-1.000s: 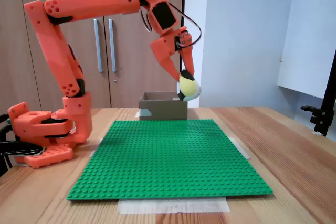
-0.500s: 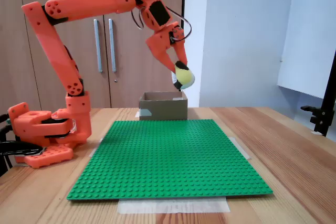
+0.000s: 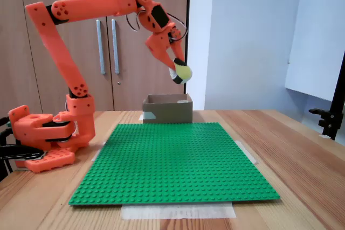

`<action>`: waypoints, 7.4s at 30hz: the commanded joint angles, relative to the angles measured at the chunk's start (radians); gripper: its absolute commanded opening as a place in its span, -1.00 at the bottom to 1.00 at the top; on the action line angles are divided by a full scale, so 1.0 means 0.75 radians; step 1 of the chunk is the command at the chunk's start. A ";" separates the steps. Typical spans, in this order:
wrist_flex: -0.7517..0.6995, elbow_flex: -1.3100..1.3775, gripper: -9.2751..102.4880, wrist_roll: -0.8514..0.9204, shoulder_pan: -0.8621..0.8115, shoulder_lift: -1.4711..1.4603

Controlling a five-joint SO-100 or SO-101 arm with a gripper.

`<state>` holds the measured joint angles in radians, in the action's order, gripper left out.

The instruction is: Pick the ball and put it in the box.

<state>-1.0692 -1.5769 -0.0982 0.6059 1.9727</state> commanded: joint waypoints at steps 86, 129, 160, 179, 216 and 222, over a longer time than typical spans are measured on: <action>0.286 -0.139 -0.48 -0.047 0.385 -0.135; 0.266 -0.524 -0.85 0.090 0.010 0.526; 0.382 -1.197 -0.85 0.102 -0.659 1.168; 0.442 -1.818 -0.85 0.182 -0.769 1.606; 0.520 -2.166 -0.85 0.211 -0.789 1.667; 0.526 -2.172 -0.85 0.202 -0.794 1.667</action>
<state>-0.6888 -3.1815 0.0552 0.0153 3.2137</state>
